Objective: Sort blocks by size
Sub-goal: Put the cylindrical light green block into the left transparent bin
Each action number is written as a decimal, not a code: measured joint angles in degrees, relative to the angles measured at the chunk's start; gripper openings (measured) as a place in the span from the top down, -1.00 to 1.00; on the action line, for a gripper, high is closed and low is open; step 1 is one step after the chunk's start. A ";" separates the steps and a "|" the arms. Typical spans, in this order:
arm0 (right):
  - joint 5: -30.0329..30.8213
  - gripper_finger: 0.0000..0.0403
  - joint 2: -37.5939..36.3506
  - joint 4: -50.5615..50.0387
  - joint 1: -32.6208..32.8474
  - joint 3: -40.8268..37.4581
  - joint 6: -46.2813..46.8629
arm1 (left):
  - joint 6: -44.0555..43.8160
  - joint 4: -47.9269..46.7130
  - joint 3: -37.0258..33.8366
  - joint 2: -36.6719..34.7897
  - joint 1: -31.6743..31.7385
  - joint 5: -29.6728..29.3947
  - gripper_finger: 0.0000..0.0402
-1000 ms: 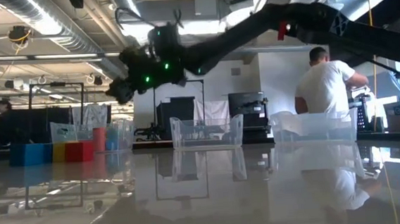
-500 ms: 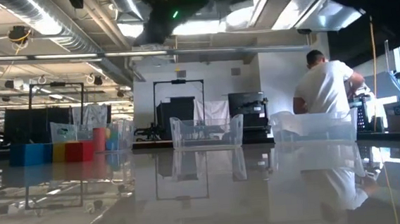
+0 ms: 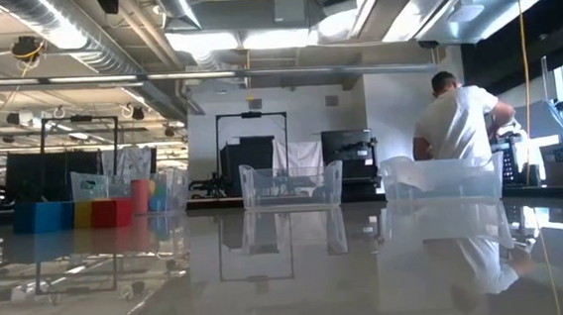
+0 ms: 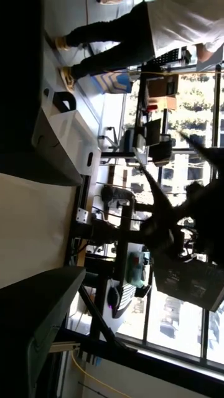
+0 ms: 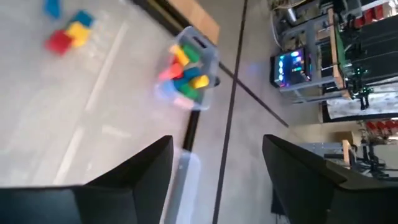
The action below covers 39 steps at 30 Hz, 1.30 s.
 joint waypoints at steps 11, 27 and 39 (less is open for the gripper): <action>8.69 -0.26 -2.42 -27.48 19.88 0.00 23.62 | 0.04 -0.06 0.00 2.34 0.01 0.02 -0.09; 4.65 -0.26 -1.67 -31.69 41.55 -7.35 58.22 | -1.45 -2.58 0.00 2.68 0.01 0.02 -0.09; -10.73 -0.25 -1.67 -31.23 46.33 -26.15 81.63 | -1.69 -2.59 0.00 2.68 0.00 0.02 -0.09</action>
